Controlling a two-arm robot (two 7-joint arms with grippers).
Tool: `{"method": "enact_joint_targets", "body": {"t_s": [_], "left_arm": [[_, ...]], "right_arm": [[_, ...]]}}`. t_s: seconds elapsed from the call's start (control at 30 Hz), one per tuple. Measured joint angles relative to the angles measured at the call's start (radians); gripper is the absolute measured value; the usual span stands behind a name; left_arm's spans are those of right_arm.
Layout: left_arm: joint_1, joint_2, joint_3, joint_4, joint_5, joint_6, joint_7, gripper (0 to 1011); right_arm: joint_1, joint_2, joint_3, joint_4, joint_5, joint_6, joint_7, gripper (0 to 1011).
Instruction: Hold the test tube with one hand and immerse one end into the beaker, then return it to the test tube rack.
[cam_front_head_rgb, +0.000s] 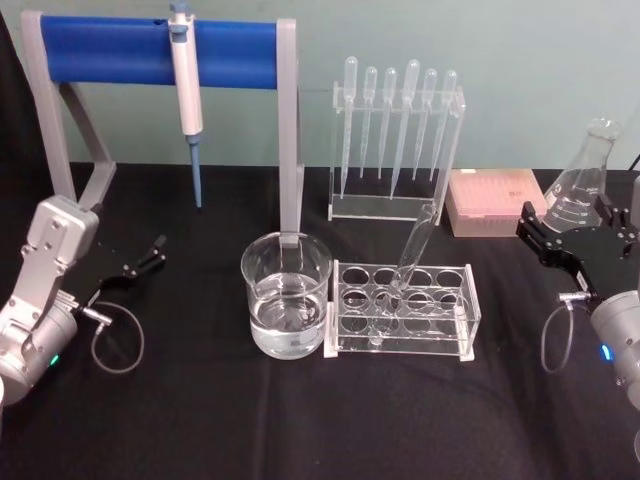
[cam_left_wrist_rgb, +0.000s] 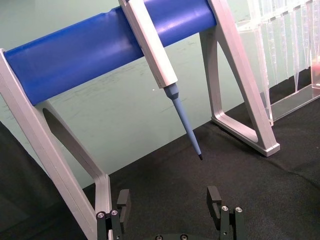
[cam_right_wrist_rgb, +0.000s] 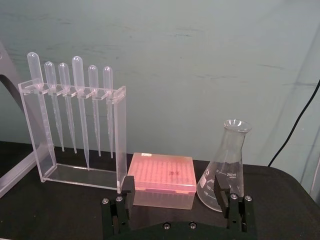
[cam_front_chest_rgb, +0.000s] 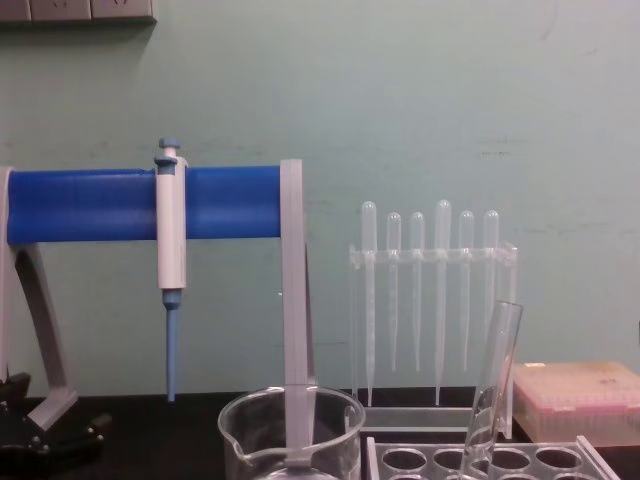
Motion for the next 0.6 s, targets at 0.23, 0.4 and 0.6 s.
{"method": "enact_joint_targets", "body": {"t_s": [0.23,0.4,0.6], "left_arm": [[0.000,0.000,0.000,0.000,0.000,0.000,0.000,1000],[0.000,0.000,0.000,0.000,0.000,0.000,0.000,1000],[0.000,0.000,0.000,0.000,0.000,0.000,0.000,1000]], "right_arm": [[0.001,0.001,-0.001,0.001,0.000,0.001,-0.001,1002],[0.001,0.001,-0.001,0.002,0.000,0.002,-0.001,1002],[0.001,0.001,-0.002,0.002,0.000,0.002,-0.002,1002]]}}
